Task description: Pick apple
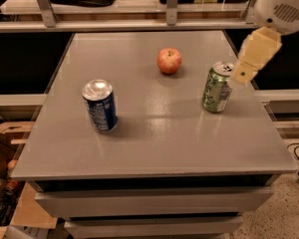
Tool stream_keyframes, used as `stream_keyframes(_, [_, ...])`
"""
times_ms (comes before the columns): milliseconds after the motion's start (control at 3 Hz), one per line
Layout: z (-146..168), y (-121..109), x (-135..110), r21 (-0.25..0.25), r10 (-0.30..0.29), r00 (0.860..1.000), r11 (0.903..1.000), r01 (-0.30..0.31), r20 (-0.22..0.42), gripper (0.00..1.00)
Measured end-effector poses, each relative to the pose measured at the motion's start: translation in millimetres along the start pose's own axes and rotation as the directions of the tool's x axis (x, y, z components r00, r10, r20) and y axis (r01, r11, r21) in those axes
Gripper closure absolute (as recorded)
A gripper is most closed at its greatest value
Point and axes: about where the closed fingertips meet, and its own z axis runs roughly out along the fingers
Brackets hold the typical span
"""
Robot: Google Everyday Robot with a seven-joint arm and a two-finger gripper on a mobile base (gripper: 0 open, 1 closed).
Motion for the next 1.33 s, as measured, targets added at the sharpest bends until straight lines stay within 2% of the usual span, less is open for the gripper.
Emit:
stream_keyframes(333, [14,-21,-23,0.021,0.127,0.992,0.9917,-0.127,0.013,0.0])
stream_keyframes(667, [38,-35,-39,0.008,0.265,0.964,0.9643,-0.265,-0.001,0.0])
stream_keyframes(1000, [40,-36,-41,0.008,0.316,0.949,0.9489,-0.316,0.003,0.0])
stream_keyframes(1333, [40,-36,-41,0.008,0.315,0.949,0.9489,-0.315,0.003,0.0])
